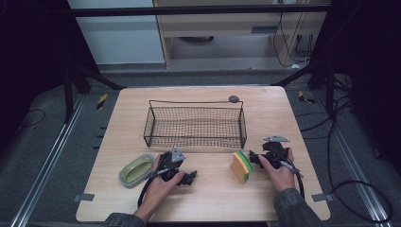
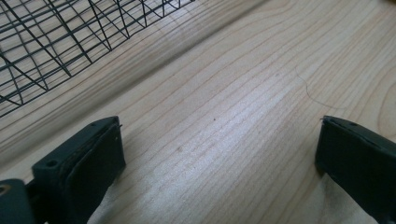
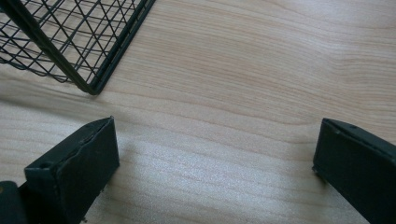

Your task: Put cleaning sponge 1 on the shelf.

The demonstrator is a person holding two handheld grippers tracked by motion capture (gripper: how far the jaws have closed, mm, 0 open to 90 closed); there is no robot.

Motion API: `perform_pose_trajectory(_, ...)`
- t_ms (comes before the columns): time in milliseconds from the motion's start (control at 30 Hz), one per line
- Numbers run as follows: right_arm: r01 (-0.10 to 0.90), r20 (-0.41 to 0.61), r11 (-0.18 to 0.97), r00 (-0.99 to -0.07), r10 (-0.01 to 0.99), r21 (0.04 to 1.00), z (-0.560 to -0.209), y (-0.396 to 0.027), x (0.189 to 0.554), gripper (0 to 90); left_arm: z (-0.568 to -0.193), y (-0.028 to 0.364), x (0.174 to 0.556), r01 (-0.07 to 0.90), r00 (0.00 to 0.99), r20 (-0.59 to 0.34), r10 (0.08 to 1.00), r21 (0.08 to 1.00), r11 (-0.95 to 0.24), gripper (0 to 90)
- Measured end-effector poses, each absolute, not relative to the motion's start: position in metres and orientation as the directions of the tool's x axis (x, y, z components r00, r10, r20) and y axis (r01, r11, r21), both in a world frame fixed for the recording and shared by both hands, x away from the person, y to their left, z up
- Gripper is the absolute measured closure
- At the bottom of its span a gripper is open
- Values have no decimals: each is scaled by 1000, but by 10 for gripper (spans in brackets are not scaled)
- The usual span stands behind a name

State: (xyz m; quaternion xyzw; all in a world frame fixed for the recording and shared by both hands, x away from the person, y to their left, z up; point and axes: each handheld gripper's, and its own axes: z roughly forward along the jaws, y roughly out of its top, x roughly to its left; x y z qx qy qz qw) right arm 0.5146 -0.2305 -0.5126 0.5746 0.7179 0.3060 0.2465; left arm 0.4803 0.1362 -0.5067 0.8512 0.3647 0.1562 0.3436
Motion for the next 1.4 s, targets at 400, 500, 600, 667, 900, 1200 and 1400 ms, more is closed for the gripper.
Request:
perform_pose_trajectory(400, 664, -2, 188, -270, 963, 724, -513, -233, 510, 5, -467, 165, 463, 441, 658, 38, 752, 790, -426, 46)
perform_pose_trajectory(500, 659, -5, 201, -287, 958, 725, -513, -235, 509, 6, -446, 176, 461, 438, 646, 55, 761, 790, -429, 59)
perform_pose_trajectory(600, 659, 0, 202, -293, 956, 725, -513, -235, 507, 7, -437, 183, 461, 446, 647, 78, 759, 768, -459, 63)
perform_pose_trajectory(667, 658, 4, 206, -302, 953, 724, -512, -237, 504, 7, -429, 191, 462, 463, 653, 83, 752, 743, -484, 64)
perform_pose_trajectory(900, 656, 1, 218, -315, 949, 723, -512, -239, 500, 7, -402, 234, 467, 511, 624, 109, 774, 693, -510, 57)
perform_pose_trajectory(1200, 656, 5, 216, -317, 949, 723, -512, -240, 501, 7, -388, 264, 464, 530, 636, 164, 754, 617, -581, 60)
perform_pose_trajectory(1400, 654, 2, 220, -322, 947, 724, -513, -240, 501, 7, -387, 274, 460, 516, 645, 239, 726, 564, -644, 67)
